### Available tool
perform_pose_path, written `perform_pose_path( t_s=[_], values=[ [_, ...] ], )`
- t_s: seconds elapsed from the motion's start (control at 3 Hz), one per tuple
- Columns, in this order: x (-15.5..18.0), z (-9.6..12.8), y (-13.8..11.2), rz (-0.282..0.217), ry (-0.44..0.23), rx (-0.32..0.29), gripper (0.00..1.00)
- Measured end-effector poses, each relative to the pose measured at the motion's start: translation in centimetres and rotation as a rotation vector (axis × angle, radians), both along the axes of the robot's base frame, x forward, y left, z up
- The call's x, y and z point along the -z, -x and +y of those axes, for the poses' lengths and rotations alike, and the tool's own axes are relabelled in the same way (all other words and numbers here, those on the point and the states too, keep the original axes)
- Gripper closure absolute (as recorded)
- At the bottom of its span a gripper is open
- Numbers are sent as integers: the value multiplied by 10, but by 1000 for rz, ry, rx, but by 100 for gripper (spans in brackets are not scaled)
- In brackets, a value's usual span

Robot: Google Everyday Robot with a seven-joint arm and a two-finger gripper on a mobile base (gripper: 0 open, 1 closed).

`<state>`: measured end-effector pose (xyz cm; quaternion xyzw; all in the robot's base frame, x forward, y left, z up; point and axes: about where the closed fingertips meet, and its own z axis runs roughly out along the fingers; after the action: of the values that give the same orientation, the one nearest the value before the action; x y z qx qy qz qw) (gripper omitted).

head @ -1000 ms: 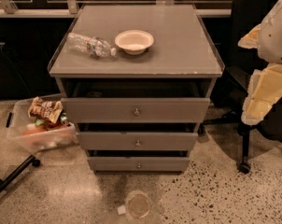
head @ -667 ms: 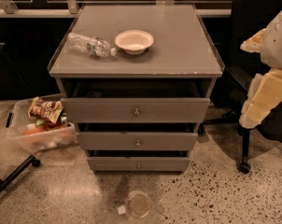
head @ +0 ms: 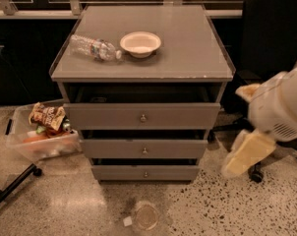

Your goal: Open bottom drawer

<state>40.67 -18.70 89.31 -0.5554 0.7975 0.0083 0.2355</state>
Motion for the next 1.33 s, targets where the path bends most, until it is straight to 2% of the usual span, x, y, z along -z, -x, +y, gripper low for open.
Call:
perform_pose_path(
  t_s=[0.33,0.67,1.0,1.33],
  values=[
    [70,36,-1,28,18,66,0],
    [100,39,3,37,19,122,0],
    [100,40,3,38,17,123,0],
    [118,38,-3,61,-4,153,0]
  ],
)
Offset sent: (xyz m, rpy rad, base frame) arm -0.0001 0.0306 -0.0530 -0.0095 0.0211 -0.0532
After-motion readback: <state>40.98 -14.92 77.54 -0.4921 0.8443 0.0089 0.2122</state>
